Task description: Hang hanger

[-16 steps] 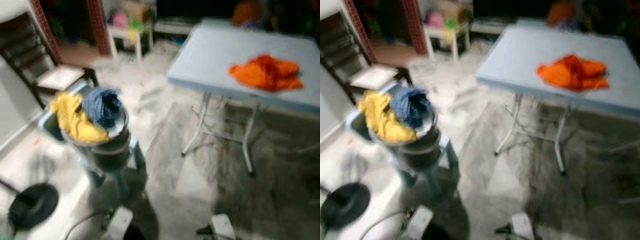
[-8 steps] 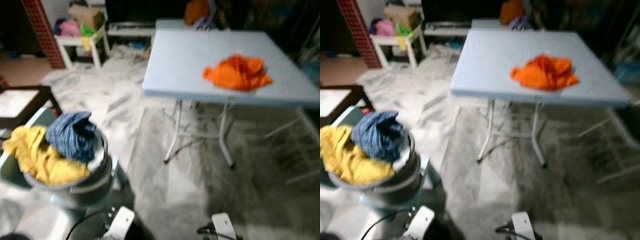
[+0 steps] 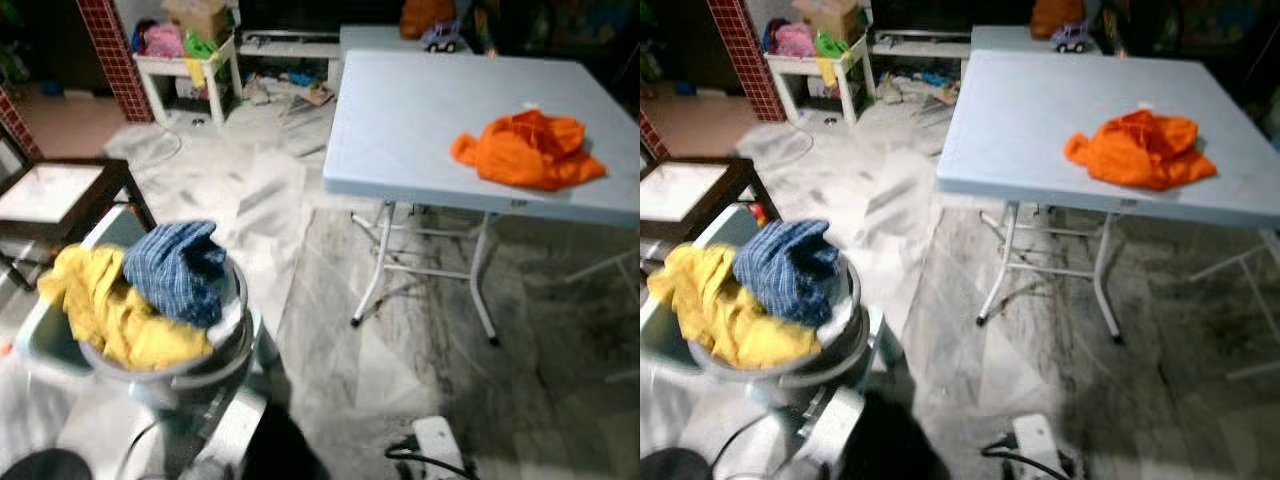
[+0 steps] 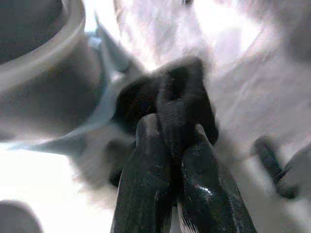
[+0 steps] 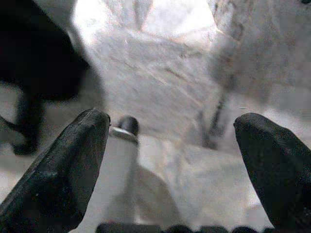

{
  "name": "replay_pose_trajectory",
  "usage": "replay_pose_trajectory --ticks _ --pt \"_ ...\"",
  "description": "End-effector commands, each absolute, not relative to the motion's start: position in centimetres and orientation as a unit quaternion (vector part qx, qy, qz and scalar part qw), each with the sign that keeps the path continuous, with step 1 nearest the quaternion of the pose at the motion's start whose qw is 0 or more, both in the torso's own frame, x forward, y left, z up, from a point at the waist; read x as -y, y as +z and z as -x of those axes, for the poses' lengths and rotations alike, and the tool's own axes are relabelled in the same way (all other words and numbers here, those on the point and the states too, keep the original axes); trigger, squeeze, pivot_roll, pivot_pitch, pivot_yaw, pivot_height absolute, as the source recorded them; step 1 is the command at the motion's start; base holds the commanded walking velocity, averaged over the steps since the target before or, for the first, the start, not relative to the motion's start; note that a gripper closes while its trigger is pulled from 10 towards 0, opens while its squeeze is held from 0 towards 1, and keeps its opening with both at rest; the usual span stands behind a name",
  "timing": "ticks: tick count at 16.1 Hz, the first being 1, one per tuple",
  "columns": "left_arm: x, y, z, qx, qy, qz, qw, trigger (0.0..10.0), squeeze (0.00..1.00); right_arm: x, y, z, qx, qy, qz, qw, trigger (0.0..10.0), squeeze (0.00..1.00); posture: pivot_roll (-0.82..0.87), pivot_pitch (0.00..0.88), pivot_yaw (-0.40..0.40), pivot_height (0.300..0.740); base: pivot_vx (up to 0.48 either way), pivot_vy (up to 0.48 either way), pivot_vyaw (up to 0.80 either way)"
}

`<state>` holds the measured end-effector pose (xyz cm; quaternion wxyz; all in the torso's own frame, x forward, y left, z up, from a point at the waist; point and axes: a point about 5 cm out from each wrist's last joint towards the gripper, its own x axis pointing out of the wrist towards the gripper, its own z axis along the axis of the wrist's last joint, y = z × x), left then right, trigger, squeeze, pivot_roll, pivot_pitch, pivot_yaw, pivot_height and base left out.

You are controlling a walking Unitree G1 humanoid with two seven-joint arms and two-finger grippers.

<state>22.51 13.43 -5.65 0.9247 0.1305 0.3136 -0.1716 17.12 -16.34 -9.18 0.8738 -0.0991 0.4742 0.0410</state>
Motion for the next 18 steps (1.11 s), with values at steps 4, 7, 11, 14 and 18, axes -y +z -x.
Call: replay_pose_trajectory --ticks 4,7,11,14,18 --pt "-8.7 1.4 -29.8 -0.143 -0.221 -0.106 0.959 10.0 0.00 15.4 -9.3 -17.0 -0.476 0.050 0.093 0.873 10.0 0.00 -0.09 0.065 -0.006 0.740 0.000 0.000 0.00" --pt "-8.3 -0.1 -28.3 -0.170 -0.257 -0.106 0.946 10.0 0.00 15.5 -9.4 -16.8 -0.479 0.048 0.092 0.872 10.0 0.00 -0.09 0.066 -0.003 0.740 0.000 0.000 0.00" --pt "-10.1 -3.8 -24.7 -0.267 -0.263 -0.127 0.919 10.0 0.00 15.4 -9.4 -16.8 -0.481 0.046 0.092 0.871 10.0 0.00 -0.09 0.064 0.001 0.740 0.000 0.000 -0.40" --pt "-11.1 -5.2 -23.1 -0.313 -0.240 -0.119 0.911 10.0 0.00 15.4 -9.4 -16.7 -0.480 0.041 0.083 0.873 10.0 0.00 -0.09 0.067 0.000 0.740 0.000 0.000 -0.80" --pt "-11.7 -6.1 -22.3 -0.358 -0.154 -0.084 0.917 10.0 0.00 15.3 -9.4 -16.6 -0.469 -0.010 -0.002 0.883 10.0 0.00 -0.09 0.073 -0.008 0.740 0.000 0.000 -0.80"
